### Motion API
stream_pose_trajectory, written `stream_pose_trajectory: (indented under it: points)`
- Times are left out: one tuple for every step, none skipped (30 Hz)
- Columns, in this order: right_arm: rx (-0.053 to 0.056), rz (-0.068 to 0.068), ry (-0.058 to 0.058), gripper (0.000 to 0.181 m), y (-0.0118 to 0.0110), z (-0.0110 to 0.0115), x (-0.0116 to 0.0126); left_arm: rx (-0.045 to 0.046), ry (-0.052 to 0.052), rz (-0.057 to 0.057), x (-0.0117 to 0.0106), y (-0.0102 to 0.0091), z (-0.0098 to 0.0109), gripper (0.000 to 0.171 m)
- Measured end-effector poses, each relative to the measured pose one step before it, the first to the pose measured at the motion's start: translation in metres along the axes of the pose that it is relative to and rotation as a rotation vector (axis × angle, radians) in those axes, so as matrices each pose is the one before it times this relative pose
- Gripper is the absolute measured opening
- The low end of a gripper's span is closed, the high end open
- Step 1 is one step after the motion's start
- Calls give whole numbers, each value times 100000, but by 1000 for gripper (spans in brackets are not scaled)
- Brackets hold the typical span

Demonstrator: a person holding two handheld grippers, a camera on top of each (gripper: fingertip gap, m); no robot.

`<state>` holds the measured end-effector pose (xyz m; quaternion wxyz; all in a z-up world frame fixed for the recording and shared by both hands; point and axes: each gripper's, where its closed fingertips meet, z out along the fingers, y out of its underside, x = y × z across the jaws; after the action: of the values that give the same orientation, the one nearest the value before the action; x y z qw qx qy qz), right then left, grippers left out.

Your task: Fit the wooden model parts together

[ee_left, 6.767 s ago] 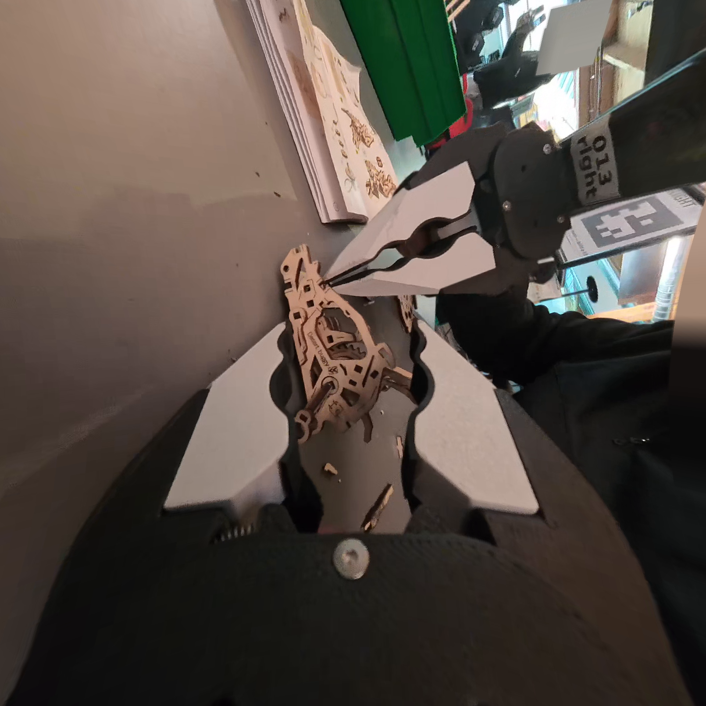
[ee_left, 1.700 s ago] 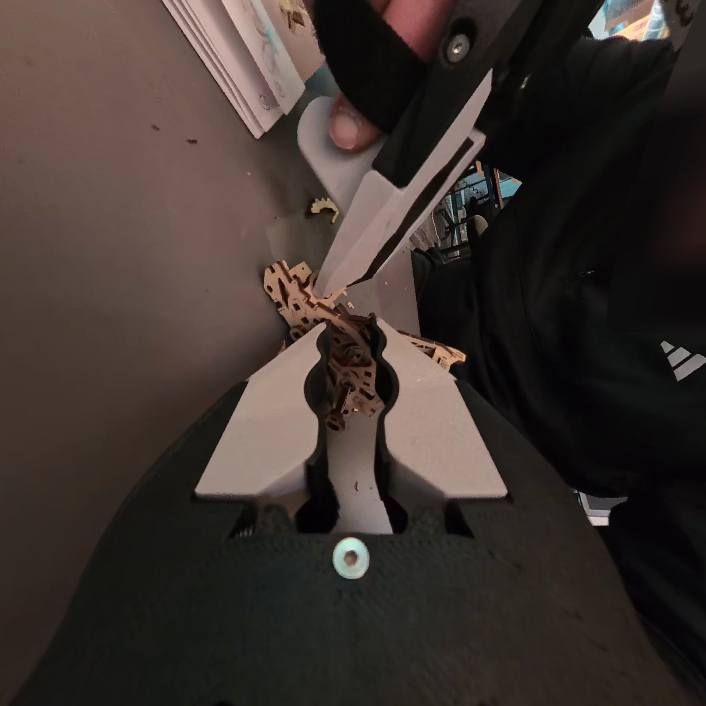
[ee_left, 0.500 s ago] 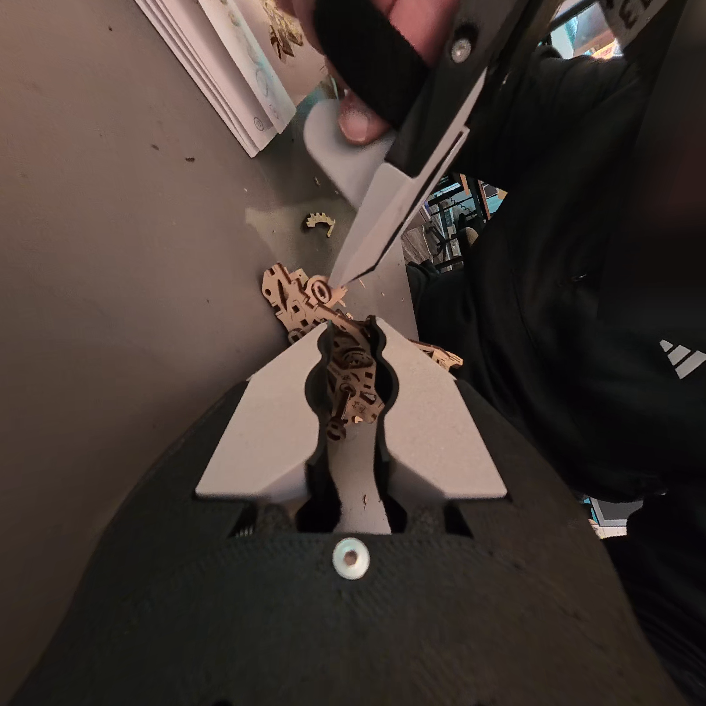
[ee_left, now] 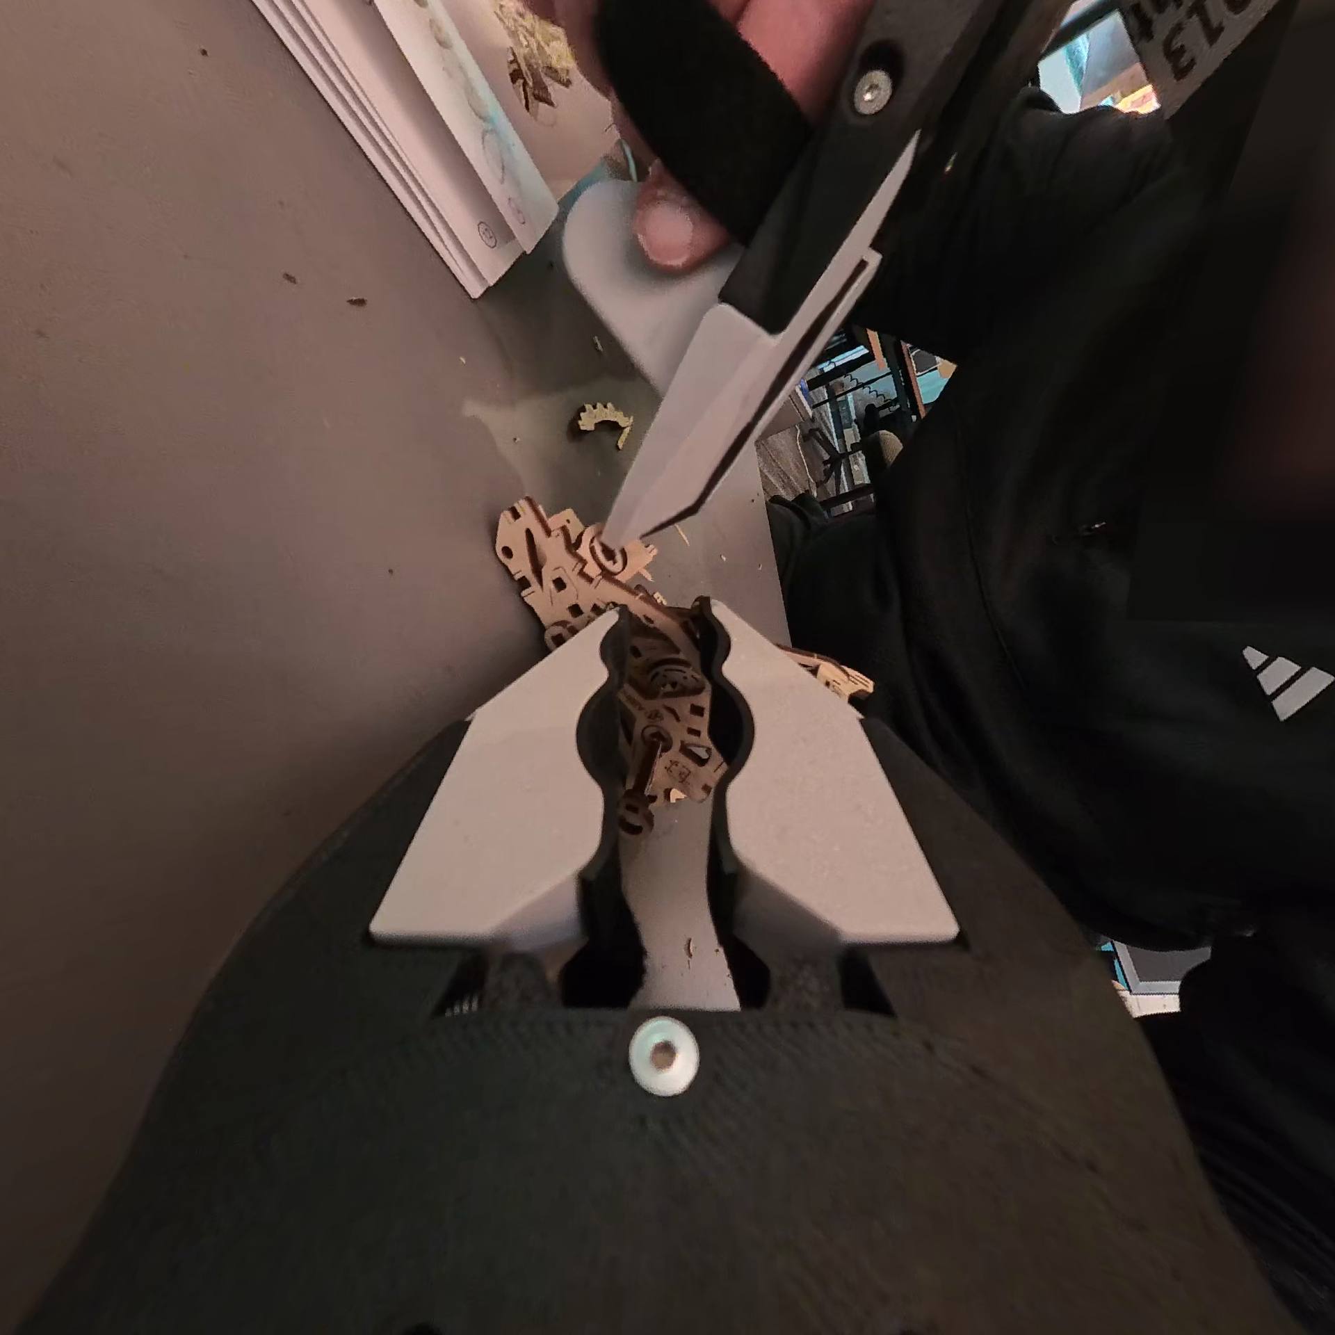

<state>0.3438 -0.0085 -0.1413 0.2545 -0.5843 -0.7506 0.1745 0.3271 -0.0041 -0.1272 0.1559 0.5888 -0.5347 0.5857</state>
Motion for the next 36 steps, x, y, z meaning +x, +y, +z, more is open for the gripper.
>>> stream_pose_trajectory:
  points:
    - [798, -435, 243, 17, -169, -18, -53, -7, -2, 4, -3, -7, 5, 16]
    - [-115, -128, 132, 19, -17, 109, -51, -32, -12, -58, -13, -3, -2, 16]
    - [-905, -191, 671, 21, 145, 146, 53, -13, 46, -41, -4, 3, -6, 16]
    - [377, -191, 339, 20, -32, -6, 36, 0, -4, -8, 0, 0, 0, 16]
    - [47, 67, 80, 20, 4, -9, 35, -24, -28, -29, -17, -4, -2, 16]
    - [55, -285, 495, 18, 6, 20, 95, 6, -18, -16, -1, -1, 0, 16]
    - [161, 173, 286, 16, -17, 13, 99, -24, -37, -11, -17, 4, -7, 16]
    - [176, 588, -98, 16, -22, 21, 37, 5, -14, 11, -3, -1, 0, 16]
    - [-93, 107, 64, 17, -10, 11, 7, 4, 34, 20, 3, -1, 0, 16]
    - [-107, -110, -158, 17, -6, -11, -39, 2, 43, 24, -3, -12, -3, 16]
    - [-254, 262, -715, 19, -21, -42, -122, 42, 52, 41, 13, -10, 0, 16]
    - [-253, 241, -456, 23, -12, -76, -96, 15, 0, 19, -1, -2, 1, 16]
    - [127, -41, -64, 24, 15, -93, -31, 0, 8, 23, -12, -4, 8, 16]
    - [-160, -102, 305, 26, 82, -59, 78, 9, 7, 8, 0, -1, 1, 16]
    - [-635, 444, 783, 30, 149, 1, 246, -24, 29, -16, 1, 0, -10, 16]
    - [-740, 1136, 568, 42, 125, 48, 277, -18, 25, 0, 1, -6, 4, 16]
    - [-645, 1448, -191, 54, 64, 29, 224, -5, 10, 4, -12, 1, -6, 16]
    - [478, 505, -654, 54, -116, -35, 136, -10, 22, 12, 2, 1, -1, 16]
    - [1626, 262, -311, 53, -276, -93, 207, -7, 10, 2, -6, -11, -3, 16]
    - [977, 1666, -1516, 54, -148, -52, 152, 1, 5, 17, -1, 0, 0, 16]
    - [-121, 2196, -2618, 54, 29, 31, 78, 1, 2, 3, 0, 0, 0, 16]
    - [-448, 1169, -2203, 53, 64, 98, 56, 5, 3, -4, -2, -9, 6, 16]
    - [193, 684, -2118, 50, -46, 135, 16, -1, -3, 2, -9, 5, 3, 16]
    - [-343, 1074, -2939, 47, 3, 199, -146, -6, 3, 1, -4, -3, -9, 16]
    - [-1262, 733, -2309, 43, 124, 235, -122, 8, 1, 3, 0, -1, 1, 16]
    - [-1608, -135, -960, 43, 178, 245, -56, -8, 1, 21, -1, 1, -1, 16]
    - [-1170, -485, -727, 40, 128, 204, -96, 22, -18, 25, -4, -3, 2, 16]
    - [13, 68, -344, 40, -12, 91, -32, -13, -3, 20, -6, -2, -9, 16]
    - [320, 581, -380, 40, -23, 8, -7, 6, -12, 12, -5, -9, 6, 16]
    - [200, 585, -392, 39, 17, -4, -3, -6, -38, -9, -9, -3, -9, 16]
    - [-120, 447, -300, 39, 14, 16, 11, -24, -18, -45, -4, 0, -10, 16]
    - [-372, -74, 111, 39, -5, 23, 4, -81, 59, -59, -1, -1, 7, 16]
    - [-530, -714, 346, 39, 13, 16, -9, -70, 87, -42, 1, -2, 8, 16]
    - [-266, -793, 170, 39, 18, -6, 13, -22, -17, -54, -3, -1, -10, 16]
    - [232, -91, -186, 39, 1, 18, 16, -8, -14, -7, -1, 1, -1, 16]
    - [296, -119, -178, 39, -4, -4, 5, 19, -7, 4, -6, -6, -7, 16]
